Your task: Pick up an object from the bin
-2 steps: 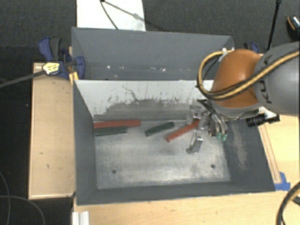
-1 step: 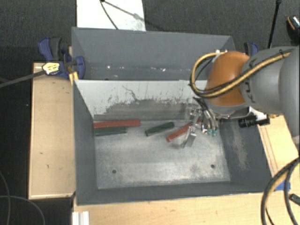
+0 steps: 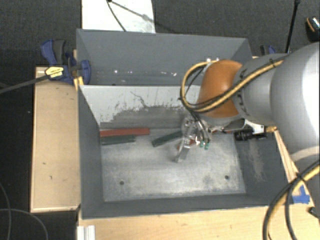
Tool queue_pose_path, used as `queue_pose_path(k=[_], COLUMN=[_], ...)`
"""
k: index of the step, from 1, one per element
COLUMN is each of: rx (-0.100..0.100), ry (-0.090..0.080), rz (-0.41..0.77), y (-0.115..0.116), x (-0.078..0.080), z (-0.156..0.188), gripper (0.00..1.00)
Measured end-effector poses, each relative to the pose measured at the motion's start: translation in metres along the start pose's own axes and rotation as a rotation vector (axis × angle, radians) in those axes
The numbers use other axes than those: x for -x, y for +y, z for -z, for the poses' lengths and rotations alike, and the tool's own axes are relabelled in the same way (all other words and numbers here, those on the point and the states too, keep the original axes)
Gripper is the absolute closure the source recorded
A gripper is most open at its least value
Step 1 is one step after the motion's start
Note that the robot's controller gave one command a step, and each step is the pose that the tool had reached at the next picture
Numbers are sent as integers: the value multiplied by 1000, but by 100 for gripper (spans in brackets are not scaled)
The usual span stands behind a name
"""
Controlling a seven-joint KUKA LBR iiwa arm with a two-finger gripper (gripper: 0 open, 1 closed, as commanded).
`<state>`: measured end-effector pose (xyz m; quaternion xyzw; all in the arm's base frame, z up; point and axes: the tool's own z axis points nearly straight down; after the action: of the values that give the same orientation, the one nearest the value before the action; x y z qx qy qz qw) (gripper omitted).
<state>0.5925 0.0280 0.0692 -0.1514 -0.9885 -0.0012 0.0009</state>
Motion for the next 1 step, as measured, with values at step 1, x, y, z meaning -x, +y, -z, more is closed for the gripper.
queue_pose_path(k=[1], rx=[-1], ry=[-3], rz=[-1], y=[-3], x=[2], z=[2], gripper=[100])
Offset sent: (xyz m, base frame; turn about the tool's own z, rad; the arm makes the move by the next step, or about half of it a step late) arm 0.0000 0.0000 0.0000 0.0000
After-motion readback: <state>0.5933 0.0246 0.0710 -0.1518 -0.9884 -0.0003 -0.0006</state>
